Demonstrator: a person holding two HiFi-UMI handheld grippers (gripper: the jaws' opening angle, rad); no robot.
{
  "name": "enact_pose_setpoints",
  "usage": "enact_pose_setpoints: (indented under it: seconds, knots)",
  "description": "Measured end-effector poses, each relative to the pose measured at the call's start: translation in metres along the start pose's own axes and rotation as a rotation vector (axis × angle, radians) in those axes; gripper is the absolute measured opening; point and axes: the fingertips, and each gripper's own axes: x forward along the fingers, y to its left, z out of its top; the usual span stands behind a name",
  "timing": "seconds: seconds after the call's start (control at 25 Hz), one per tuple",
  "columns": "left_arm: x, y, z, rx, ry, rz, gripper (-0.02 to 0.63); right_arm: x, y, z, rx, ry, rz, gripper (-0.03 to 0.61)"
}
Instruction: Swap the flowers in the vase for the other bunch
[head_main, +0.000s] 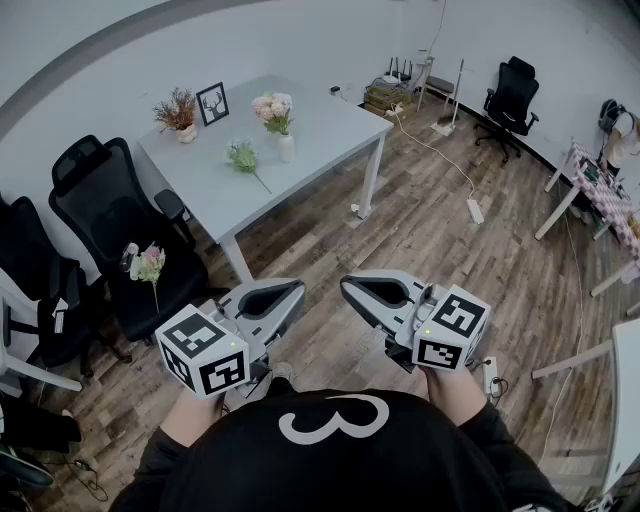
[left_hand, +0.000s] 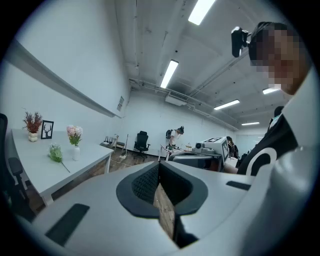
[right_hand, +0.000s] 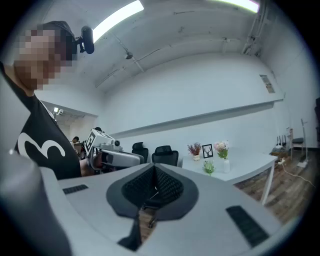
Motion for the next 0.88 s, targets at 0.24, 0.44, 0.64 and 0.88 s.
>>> enact_pose_setpoints:
  seconds: [0.24, 0.44, 0.64, 0.88]
  knots:
    - [0.01, -0.019, -0.004, 0.009, 0.003, -0.002, 0.011, -0.019, 0.003, -0.003, 0.004, -0.005, 0.002, 0.008]
    - [0.023, -0.032, -0.011, 0.014, 0.022, -0.005, 0.011, -0.037, -0.003, -0.006, 0.026, -0.029, -0.013, 0.008]
    - [0.029, -0.024, -0.01, 0.002, 0.029, -0.014, 0.011, -0.035, -0.011, -0.003, 0.073, -0.072, -0.018, 0.009]
    - [0.057, -0.016, -0.011, -0.028, 0.022, -0.031, 0.011, -0.045, -0.04, -0.012, 0.102, -0.082, -0.051, 0.009]
